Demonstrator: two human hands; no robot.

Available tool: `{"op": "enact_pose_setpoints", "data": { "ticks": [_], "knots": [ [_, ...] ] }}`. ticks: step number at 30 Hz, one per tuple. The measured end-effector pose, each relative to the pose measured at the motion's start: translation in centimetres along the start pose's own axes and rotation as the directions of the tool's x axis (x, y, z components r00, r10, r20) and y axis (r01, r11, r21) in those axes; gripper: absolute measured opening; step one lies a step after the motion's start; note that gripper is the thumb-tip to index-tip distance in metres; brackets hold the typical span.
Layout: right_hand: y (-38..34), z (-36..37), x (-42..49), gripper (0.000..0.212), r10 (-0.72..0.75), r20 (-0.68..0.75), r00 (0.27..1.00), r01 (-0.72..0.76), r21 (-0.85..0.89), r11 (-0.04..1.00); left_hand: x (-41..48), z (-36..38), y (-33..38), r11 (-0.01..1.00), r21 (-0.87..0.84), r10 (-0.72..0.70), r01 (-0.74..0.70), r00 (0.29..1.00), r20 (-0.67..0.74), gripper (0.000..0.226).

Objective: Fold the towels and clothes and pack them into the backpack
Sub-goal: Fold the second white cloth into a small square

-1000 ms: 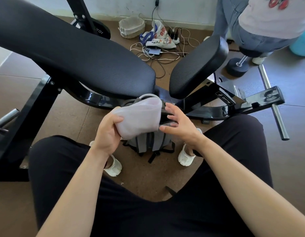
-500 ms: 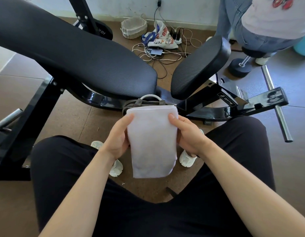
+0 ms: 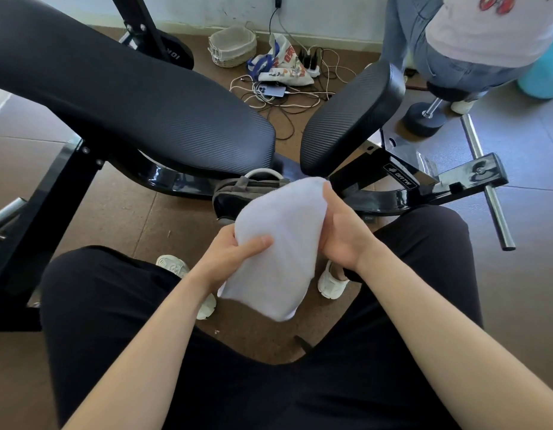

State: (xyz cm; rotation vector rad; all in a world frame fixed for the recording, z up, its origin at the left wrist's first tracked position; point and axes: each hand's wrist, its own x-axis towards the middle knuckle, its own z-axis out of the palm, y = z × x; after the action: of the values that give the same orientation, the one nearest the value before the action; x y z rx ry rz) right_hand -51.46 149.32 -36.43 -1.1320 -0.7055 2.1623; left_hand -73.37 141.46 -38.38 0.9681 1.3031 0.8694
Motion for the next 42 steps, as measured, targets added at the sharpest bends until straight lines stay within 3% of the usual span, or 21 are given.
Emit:
{"op": "enact_pose_setpoints", "data": {
  "ticks": [4, 8, 14, 17, 19, 21, 25, 29, 32, 36, 38, 40, 42],
  "knots": [
    [1.5, -0.1, 0.2, 0.044, 0.068, 0.122, 0.990, -0.040, -0.219, 0.975, 0.4, 0.4, 0.0, 0.988, -0.132, 0.051, -0.074, 0.984, -0.173, 0.033],
    [2.8, 0.1, 0.8, 0.025, -0.071, 0.032, 0.997, 0.078, -0.470, 0.879, 0.7, 0.5, 0.1, 0.978, -0.168, 0.078, -0.124, 0.963, -0.256, 0.035],
    [2.3, 0.3, 1.0, 0.021, -0.214, -0.087, 0.973, 0.161, -0.406, 0.900, 0.8, -0.1, 0.2, 0.993, -0.090, 0.043, -0.078, 0.939, -0.341, 0.015],
    [2.4, 0.2, 1.2, 0.023, -0.217, -0.137, 0.966, 0.140, -0.428, 0.893, 1.2, -0.3, -0.4, 1.000, -0.012, 0.010, -0.016, 0.912, -0.409, 0.036],
    [2.3, -0.3, 1.5, 0.043, -0.232, -0.152, 0.961, 0.141, -0.452, 0.881, 1.4, -0.6, -0.9, 0.997, -0.068, 0.003, -0.033, 0.917, -0.399, 0.068],
    [2.1, -0.9, 1.5, 0.069, -0.250, -0.090, 0.964, 0.178, -0.483, 0.857, 1.4, -1.1, -1.2, 0.997, 0.001, 0.072, -0.076, 0.940, -0.333, 0.081],
    [1.5, -1.6, 1.1, 0.077, -0.300, 0.133, 0.945, 0.300, -0.721, 0.624, 1.4, -1.9, -1.3, 0.909, 0.363, 0.287, -0.204, 0.938, -0.193, 0.071],
    [1.6, -1.7, 1.2, 0.079, -0.351, 0.182, 0.919, 0.333, -0.834, 0.440, 1.2, -2.4, -1.8, 0.826, 0.534, 0.320, -0.181, 0.931, -0.179, 0.083],
    [1.9, -1.5, 1.4, 0.070, -0.421, 0.170, 0.891, 0.298, -0.919, 0.259, 1.2, -2.0, -1.8, 0.767, 0.623, 0.362, -0.156, 0.906, -0.218, 0.077],
    [2.0, -1.2, 1.3, 0.040, -0.476, 0.241, 0.846, 0.348, -0.925, 0.151, 1.2, -1.8, -1.9, 0.704, 0.690, 0.448, -0.168, 0.859, -0.247, 0.044],
    [2.1, -1.1, 1.4, 0.026, -0.504, 0.254, 0.825, 0.373, -0.916, 0.149, 1.1, -1.9, -1.8, 0.702, 0.692, 0.453, -0.167, 0.855, -0.253, 0.031],
    [1.8, -1.4, 1.5, 0.022, -0.501, 0.188, 0.845, 0.343, -0.909, 0.236, 1.1, -2.4, -1.6, 0.756, 0.635, 0.405, -0.157, 0.875, -0.266, 0.030],
    [1.1, -1.3, 1.2, 0.021, -0.373, 0.097, 0.923, 0.295, -0.800, 0.522, 0.8, -2.7, -0.7, 0.939, 0.317, 0.228, -0.135, 0.934, -0.276, 0.026]
  ]
}}
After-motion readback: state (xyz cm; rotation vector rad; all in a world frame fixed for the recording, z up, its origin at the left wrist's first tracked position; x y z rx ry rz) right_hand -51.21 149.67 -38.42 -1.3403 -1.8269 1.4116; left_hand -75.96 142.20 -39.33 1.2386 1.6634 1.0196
